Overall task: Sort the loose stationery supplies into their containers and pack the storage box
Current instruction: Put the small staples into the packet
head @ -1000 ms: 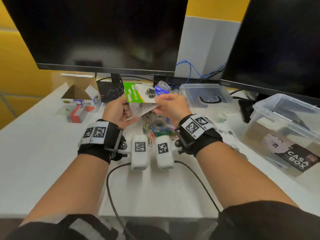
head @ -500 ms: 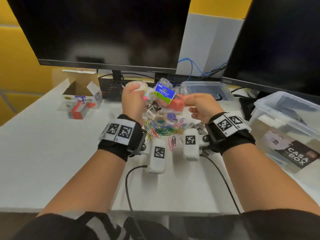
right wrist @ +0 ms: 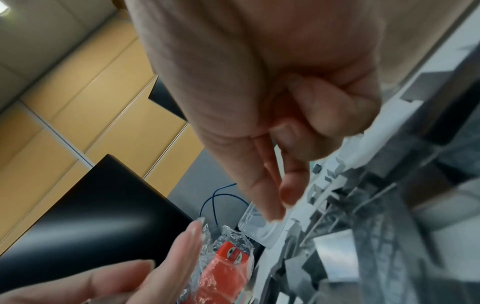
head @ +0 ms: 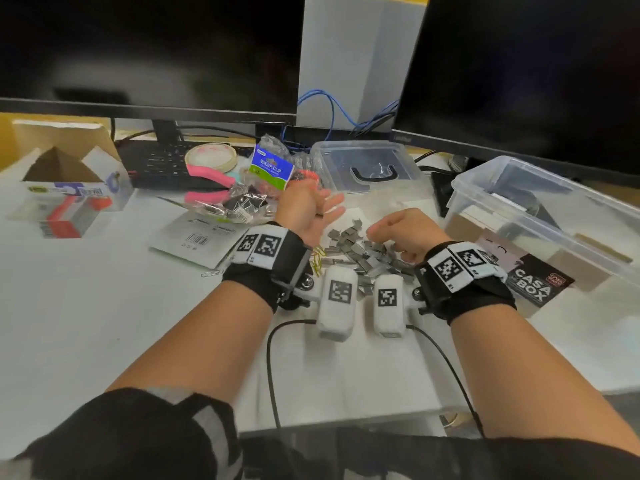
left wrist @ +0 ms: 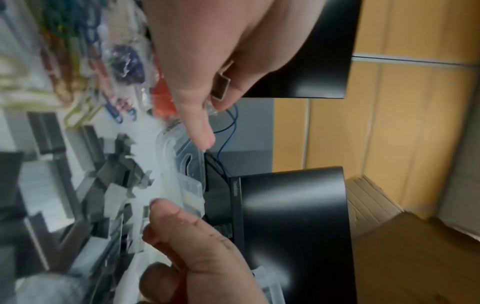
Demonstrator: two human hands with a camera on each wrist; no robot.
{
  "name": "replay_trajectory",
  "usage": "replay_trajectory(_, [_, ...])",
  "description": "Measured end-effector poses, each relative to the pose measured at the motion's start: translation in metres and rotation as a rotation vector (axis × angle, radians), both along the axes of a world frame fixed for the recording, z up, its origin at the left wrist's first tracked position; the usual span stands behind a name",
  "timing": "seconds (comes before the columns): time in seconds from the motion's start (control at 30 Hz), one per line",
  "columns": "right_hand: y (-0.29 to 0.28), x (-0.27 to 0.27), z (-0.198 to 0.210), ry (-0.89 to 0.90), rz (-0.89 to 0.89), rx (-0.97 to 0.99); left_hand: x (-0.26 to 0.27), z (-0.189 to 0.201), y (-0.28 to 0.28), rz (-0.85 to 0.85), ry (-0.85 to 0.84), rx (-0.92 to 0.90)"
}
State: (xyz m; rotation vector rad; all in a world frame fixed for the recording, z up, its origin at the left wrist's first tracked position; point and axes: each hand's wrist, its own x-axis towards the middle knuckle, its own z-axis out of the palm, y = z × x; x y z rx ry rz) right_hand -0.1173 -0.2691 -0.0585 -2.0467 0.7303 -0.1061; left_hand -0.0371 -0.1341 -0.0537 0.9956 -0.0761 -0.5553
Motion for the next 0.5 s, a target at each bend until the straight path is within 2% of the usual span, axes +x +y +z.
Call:
replay_trajectory(0.13, [0.001,0.0,0.0,0.072,0.095,-0.067,0.004,-0.014,-0.002,-0.068,0.079,-0.041])
replay_trajectory(0.33, [0.017,0.008,-0.01,-0.022,0.326,-0.079,0.007,-0.04,0.005,-0.118,0.172,-0.086])
replay_trajectory(0.5, [0.027,0.013,-0.01,0.077,0.438,-0.152,0.012,-0.041,0.014,-0.157,0.179,-0.113])
